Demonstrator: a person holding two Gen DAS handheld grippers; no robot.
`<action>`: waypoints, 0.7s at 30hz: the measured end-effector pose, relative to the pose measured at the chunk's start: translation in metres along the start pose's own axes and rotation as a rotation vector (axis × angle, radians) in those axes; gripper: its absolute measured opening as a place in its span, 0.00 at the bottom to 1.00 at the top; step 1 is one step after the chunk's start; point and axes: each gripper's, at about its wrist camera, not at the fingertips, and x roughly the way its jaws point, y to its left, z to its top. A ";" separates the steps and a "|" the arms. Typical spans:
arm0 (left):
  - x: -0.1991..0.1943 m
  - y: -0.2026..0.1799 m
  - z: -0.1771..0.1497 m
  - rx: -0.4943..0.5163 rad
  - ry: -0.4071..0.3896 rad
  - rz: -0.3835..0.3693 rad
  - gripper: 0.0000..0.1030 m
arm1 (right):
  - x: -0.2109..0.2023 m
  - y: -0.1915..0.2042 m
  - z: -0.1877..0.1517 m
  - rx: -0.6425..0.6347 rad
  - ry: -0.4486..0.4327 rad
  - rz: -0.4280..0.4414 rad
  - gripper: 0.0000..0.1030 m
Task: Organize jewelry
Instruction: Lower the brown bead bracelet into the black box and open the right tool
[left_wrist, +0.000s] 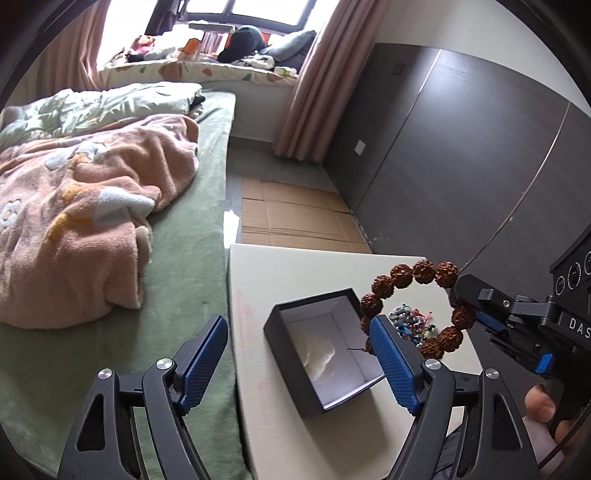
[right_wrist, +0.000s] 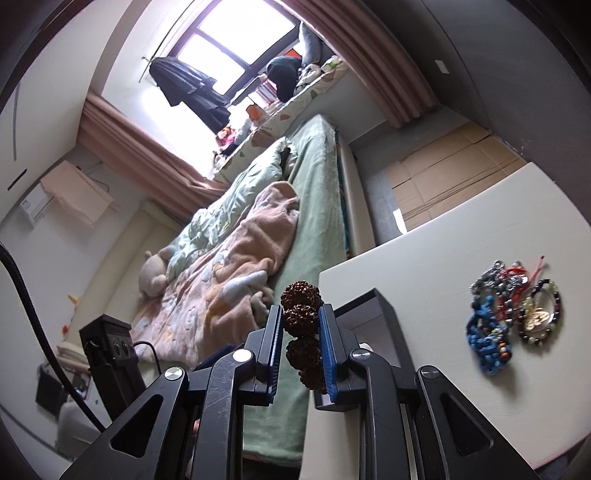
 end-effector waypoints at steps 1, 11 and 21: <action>-0.001 0.002 0.000 -0.002 0.001 0.005 0.78 | 0.004 0.001 -0.001 0.000 0.005 0.001 0.20; -0.018 -0.002 0.000 0.014 -0.008 0.020 0.78 | 0.061 -0.008 -0.015 0.102 0.187 -0.110 0.52; -0.018 -0.030 0.002 0.086 0.007 -0.013 0.78 | 0.000 -0.024 -0.013 0.095 0.071 -0.160 0.63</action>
